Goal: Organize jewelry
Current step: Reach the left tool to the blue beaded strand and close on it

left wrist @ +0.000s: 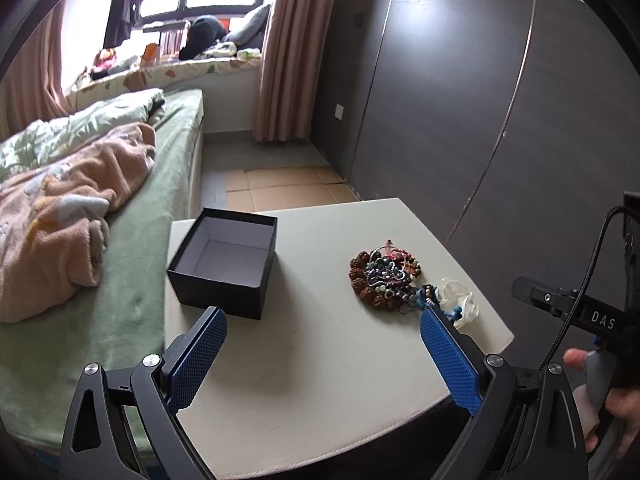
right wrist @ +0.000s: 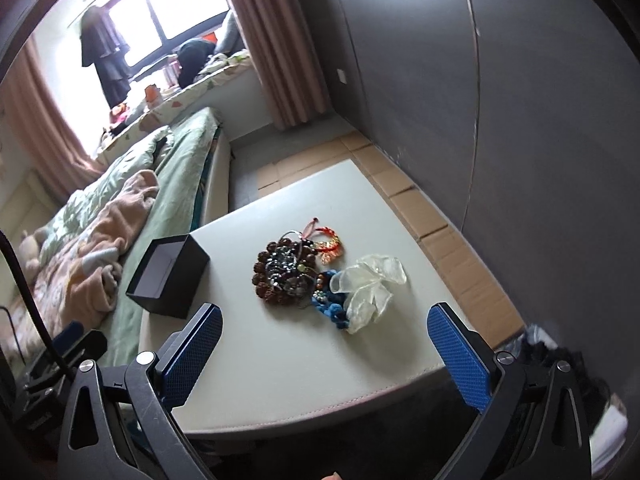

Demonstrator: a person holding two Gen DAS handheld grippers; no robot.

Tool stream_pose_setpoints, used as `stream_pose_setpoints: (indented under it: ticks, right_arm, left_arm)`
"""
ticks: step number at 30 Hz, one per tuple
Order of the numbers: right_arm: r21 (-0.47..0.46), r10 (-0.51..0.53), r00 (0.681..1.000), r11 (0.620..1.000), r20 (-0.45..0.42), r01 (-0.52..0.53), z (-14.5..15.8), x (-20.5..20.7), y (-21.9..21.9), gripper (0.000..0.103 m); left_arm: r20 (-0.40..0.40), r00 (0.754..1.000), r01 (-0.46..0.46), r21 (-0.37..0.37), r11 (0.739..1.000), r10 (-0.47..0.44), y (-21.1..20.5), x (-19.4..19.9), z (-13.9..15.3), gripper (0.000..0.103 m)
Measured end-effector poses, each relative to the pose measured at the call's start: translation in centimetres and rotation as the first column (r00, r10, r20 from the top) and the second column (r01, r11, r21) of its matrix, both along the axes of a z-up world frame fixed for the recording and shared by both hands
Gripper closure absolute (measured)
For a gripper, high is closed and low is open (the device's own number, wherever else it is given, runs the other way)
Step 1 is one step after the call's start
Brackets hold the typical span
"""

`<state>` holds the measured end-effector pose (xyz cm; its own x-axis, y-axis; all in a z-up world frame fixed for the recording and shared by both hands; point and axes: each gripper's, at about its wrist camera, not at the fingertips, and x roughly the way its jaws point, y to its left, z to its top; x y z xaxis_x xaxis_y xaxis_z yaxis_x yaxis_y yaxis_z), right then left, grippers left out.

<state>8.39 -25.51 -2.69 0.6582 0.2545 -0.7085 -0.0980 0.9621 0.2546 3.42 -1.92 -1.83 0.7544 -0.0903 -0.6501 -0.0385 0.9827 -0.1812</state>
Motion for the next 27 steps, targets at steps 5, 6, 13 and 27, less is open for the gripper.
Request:
stream_pose_setpoints:
  ticks: [5,6,13,27]
  right_arm:
    - [0.065,-0.014,0.998,0.998,-0.054,0.018,-1.0,1.6,-0.9,0.003]
    - [0.086,-0.013,0.998,0.996,-0.067,0.019,-1.3,2.0,-1.1,0.003]
    - [0.207,-0.017,0.985,0.977,-0.169,0.053,-3.8,5.0,-2.2,0.011]
    - [0.38,-0.039,0.926,0.905,-0.376,0.193,-9.5,8.3,-3.5,0.026]
  left_arm:
    - [0.004,1.0,0.015,-0.042,0.999,-0.015,-0.5,1.6,-0.4,0.005]
    - [0.004,1.0,0.017,-0.046,0.999,-0.017,-0.6,1.9,-0.5,0.006]
    - [-0.023,0.999,0.045,-0.093,0.995,-0.047,-1.6,4.6,-1.9,0.019]
    - [-0.114,0.986,0.092,-0.214,0.972,-0.119,-4.6,7.8,-4.5,0.038]
